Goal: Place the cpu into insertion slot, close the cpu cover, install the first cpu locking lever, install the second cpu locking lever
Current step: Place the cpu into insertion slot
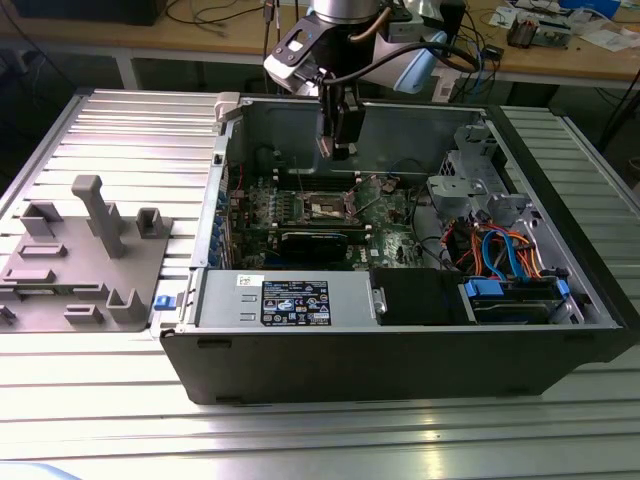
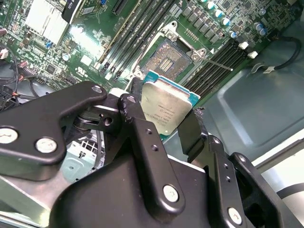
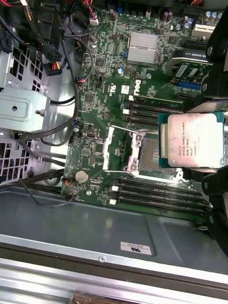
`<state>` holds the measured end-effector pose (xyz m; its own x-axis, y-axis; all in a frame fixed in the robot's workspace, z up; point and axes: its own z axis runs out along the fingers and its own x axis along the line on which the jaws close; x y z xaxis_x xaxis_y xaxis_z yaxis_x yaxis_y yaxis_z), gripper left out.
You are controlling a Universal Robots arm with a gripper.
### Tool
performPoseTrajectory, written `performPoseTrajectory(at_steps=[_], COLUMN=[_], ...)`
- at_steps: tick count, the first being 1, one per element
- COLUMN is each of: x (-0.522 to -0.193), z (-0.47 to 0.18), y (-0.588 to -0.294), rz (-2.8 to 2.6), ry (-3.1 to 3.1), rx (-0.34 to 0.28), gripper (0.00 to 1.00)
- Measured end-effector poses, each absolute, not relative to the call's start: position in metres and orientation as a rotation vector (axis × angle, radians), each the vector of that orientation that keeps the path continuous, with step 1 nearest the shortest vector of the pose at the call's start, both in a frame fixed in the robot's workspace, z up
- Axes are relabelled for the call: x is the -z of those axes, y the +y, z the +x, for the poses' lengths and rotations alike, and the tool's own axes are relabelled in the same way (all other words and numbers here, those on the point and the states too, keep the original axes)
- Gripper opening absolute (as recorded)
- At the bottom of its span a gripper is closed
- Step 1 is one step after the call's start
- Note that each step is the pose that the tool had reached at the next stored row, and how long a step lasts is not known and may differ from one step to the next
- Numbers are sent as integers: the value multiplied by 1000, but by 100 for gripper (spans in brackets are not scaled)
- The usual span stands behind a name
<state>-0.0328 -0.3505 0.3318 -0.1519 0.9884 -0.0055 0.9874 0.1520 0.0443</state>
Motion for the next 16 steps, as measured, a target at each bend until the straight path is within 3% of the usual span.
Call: performPoseTrajectory(at_steps=[16], x=[-331], z=[-33], y=[-350], rz=[2058], ry=[2328], rx=[-46], gripper=[54])
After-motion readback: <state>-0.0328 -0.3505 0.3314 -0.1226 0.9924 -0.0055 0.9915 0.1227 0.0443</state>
